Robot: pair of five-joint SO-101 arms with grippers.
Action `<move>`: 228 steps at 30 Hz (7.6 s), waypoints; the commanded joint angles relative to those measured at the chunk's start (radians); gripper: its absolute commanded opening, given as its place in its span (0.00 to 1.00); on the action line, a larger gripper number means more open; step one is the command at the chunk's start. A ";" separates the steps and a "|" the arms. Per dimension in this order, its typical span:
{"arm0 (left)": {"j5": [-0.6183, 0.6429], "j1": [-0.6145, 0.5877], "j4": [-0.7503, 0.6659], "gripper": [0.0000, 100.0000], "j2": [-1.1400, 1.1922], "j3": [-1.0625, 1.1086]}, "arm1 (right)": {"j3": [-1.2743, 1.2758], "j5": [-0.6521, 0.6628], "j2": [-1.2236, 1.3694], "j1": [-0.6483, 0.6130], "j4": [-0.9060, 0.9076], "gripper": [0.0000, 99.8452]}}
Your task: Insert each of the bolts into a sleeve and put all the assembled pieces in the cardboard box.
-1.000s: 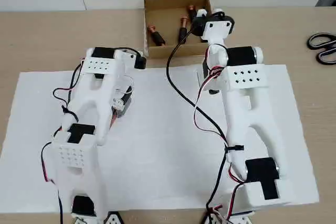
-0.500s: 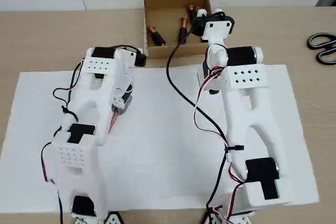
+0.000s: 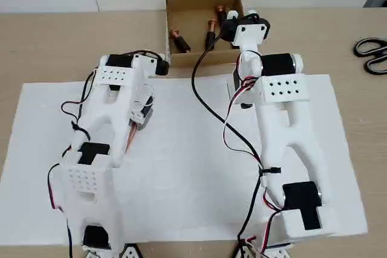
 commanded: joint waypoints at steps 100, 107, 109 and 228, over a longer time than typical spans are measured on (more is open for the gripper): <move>0.519 -0.170 -0.241 0.01 -1.995 0.883 | 1.208 -0.127 -1.666 -0.254 -0.547 0.00; 0.569 -0.044 -0.230 0.01 -1.924 0.819 | 1.307 -0.126 -1.790 -0.255 -0.611 0.00; 0.571 -0.038 -0.207 0.01 -1.844 0.774 | 1.330 -0.126 -1.816 -0.263 -0.611 0.00; 0.760 0.514 -0.453 0.01 -1.274 0.673 | 1.496 -0.195 -1.842 -0.435 -0.613 0.00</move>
